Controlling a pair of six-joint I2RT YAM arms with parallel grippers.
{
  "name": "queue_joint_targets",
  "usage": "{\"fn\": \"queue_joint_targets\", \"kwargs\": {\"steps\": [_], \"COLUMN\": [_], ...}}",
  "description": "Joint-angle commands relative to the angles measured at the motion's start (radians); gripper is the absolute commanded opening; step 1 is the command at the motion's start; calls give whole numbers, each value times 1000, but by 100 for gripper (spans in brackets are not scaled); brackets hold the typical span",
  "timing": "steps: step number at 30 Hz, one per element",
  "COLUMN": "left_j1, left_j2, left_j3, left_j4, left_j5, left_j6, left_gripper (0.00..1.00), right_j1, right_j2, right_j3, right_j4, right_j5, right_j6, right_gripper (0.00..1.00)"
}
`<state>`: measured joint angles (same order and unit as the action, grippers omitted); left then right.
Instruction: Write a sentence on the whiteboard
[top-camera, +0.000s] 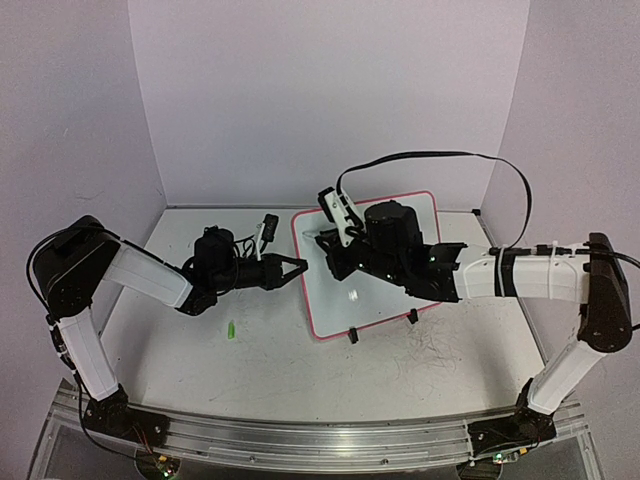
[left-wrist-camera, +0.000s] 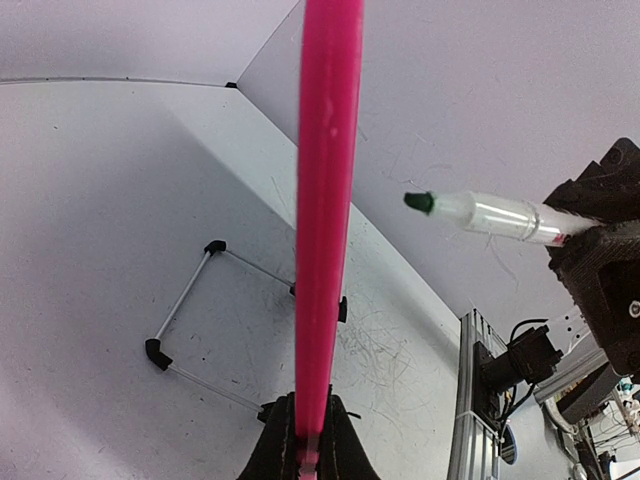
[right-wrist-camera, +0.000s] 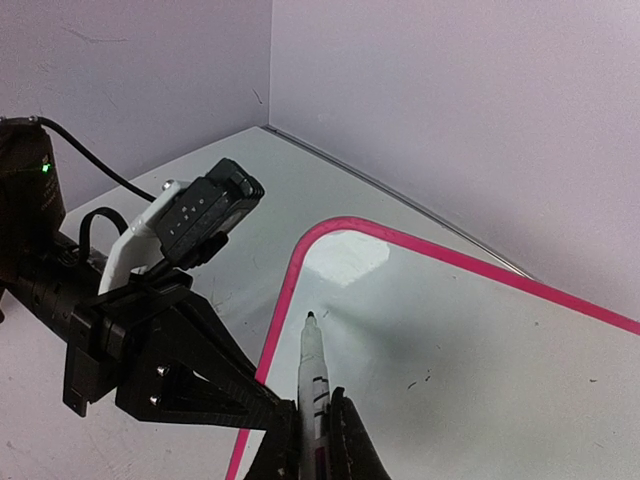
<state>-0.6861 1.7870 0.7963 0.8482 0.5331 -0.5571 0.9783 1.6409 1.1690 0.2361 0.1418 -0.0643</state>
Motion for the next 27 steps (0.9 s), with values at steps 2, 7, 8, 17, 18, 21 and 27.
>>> {"fn": "queue_joint_targets", "kwargs": {"steps": [2, 7, 8, 17, 18, 21, 27], "left_j1": [5, 5, 5, 4, 4, 4, 4], "left_j2": [-28, -29, -29, -32, -32, -35, -38], "left_j3": [1, 3, 2, 1, 1, 0, -3], "left_j4": [25, 25, 25, 25, 25, 25, 25], "left_j5": [24, 24, 24, 28, 27, 27, 27], "left_j6": [-25, -25, -24, -25, -24, -23, -22], "left_gripper": [0, 0, 0, 0, 0, 0, 0], "right_j1": [8, 8, 7, 8, 8, 8, 8], "right_j2": [14, 22, 24, 37, 40, 48, 58], "right_j3": [37, 44, 46, 56, 58, 63, 68], "right_j4": [45, 48, 48, 48, 48, 48, 48], "right_j5": [19, 20, 18, 5, 3, -1, 0], "right_j6": [-5, -5, -5, -8, -8, -8, -7], "right_gripper": [0, 0, 0, 0, 0, 0, 0]}}
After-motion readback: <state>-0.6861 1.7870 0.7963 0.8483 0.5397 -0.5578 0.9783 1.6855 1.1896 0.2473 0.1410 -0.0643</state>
